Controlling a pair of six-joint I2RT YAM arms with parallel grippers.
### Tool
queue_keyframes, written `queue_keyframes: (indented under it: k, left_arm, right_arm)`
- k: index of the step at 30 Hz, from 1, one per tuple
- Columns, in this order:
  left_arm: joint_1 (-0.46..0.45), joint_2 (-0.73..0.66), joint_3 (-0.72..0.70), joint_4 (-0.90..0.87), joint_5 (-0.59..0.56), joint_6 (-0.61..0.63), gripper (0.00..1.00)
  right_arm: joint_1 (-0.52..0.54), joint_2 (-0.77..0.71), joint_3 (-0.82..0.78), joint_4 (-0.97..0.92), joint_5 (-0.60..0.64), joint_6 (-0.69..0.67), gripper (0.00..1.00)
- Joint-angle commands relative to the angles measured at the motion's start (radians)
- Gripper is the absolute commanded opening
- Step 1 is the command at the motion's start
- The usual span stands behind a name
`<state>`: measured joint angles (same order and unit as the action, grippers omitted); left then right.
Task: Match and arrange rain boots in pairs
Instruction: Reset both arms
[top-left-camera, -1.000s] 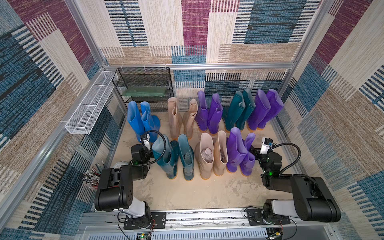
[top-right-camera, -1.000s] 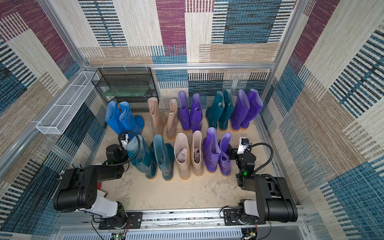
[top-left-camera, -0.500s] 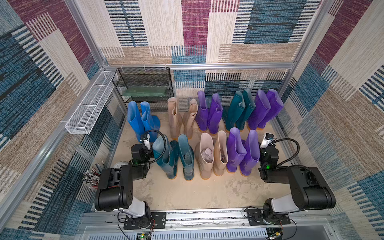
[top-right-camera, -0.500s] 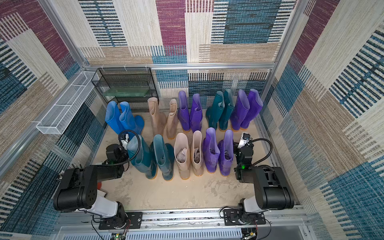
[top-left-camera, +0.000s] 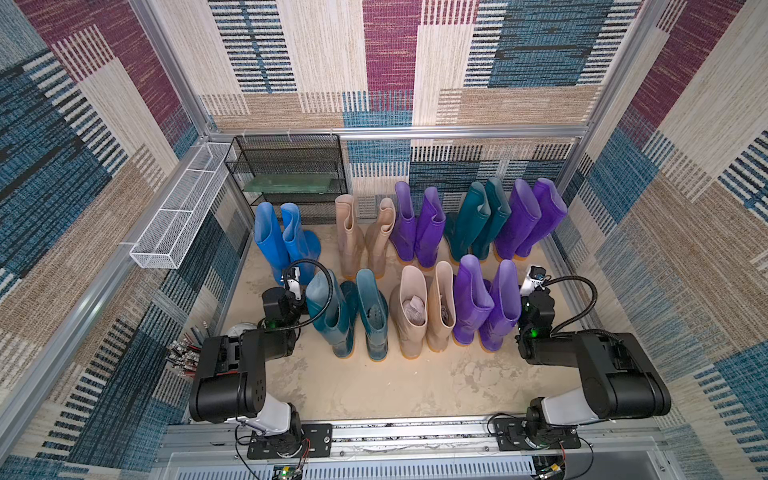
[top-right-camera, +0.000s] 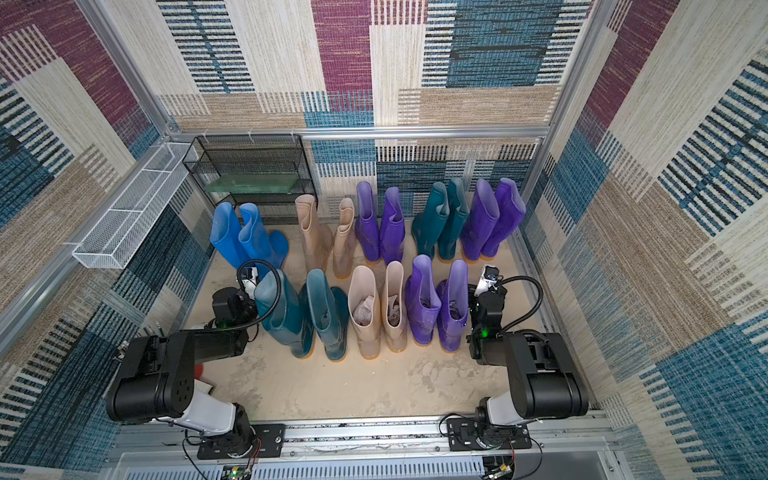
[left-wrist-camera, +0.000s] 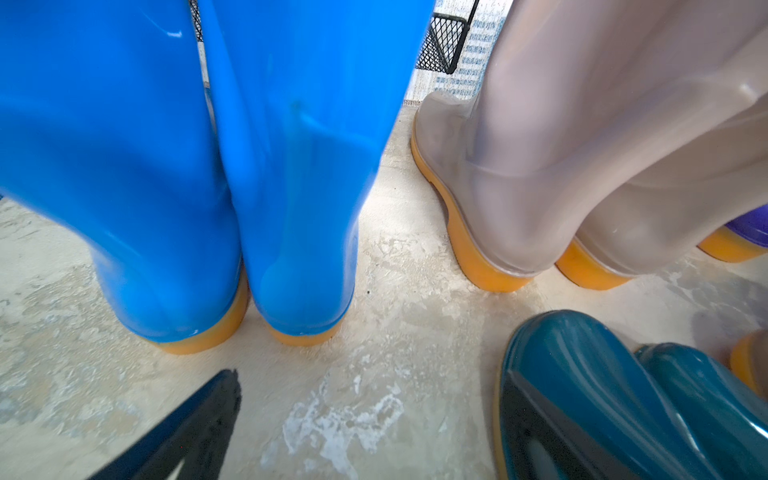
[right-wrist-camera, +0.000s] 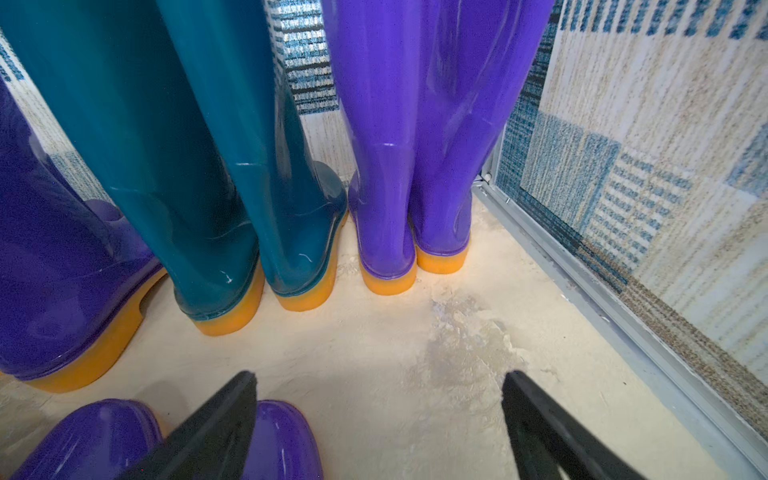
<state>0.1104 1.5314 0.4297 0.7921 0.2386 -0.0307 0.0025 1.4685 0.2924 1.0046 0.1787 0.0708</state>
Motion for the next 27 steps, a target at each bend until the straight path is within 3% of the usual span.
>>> queue_keyframes:
  k: [1, 27]
  left_arm:
    - [-0.001, 0.001, 0.007, -0.014, -0.005, 0.026, 1.00]
    - [-0.015, 0.002, 0.018, -0.034, -0.031, 0.032, 1.00]
  right_arm:
    - [0.002, 0.002, 0.006, 0.015, 0.013, -0.011, 0.95]
    - [0.002, -0.001, 0.003, 0.019, 0.013, -0.011, 0.95]
